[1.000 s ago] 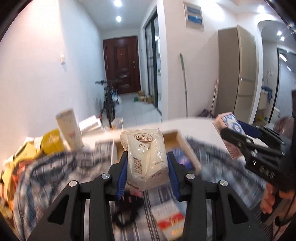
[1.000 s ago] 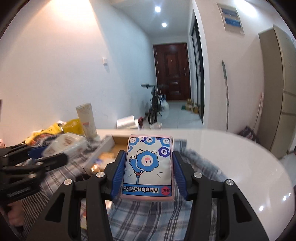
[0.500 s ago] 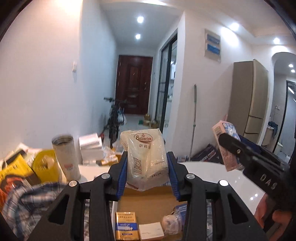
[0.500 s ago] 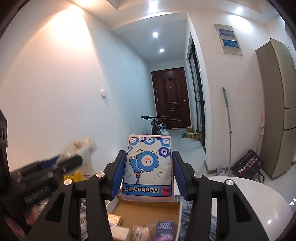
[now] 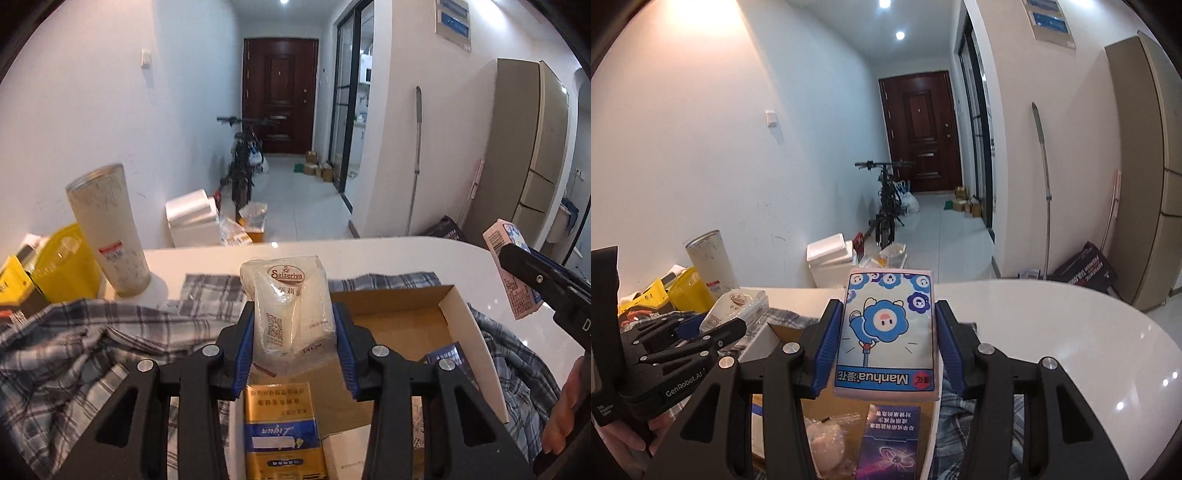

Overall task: Organize objects
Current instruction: 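Lift the white bag over the box with the left gripper while the right lifts the pink pack, then lower the white bread bag into the box and open the left gripper, then lower the pink Manhua pack into the box and open the right gripper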

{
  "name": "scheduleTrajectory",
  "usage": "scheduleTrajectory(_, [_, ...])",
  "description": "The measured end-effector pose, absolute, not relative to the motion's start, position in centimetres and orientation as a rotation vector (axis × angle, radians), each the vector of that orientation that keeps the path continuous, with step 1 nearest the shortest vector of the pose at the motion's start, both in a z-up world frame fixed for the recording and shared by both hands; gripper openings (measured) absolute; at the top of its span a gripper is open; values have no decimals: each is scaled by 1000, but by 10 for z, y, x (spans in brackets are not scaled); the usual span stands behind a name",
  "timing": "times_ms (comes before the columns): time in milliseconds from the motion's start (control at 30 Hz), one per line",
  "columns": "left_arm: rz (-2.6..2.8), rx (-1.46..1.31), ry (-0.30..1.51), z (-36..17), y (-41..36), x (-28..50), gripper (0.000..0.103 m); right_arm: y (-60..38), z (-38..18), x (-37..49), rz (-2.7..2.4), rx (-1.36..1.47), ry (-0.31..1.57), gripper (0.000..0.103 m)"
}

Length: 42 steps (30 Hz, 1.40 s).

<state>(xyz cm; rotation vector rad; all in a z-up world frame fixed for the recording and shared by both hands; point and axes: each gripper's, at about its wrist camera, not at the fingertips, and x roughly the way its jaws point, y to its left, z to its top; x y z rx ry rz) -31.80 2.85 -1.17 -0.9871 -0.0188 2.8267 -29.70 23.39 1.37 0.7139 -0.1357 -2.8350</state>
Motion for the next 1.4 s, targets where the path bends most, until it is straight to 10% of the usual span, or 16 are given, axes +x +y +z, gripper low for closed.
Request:
scheduleTrajectory(467, [2706, -1199, -123, -50, 17, -340, 42, 242, 2, -302, -2826, 773, -134, 49])
scheduleTrajectory(967, [2851, -569, -62, 13, 25, -274, 103, 243, 8, -297, -2815, 713, -163, 49])
scheduleTrajectory(1400, [2901, -563, -73, 11, 24, -277, 103, 226, -26, -326, -2761, 868, -115, 49])
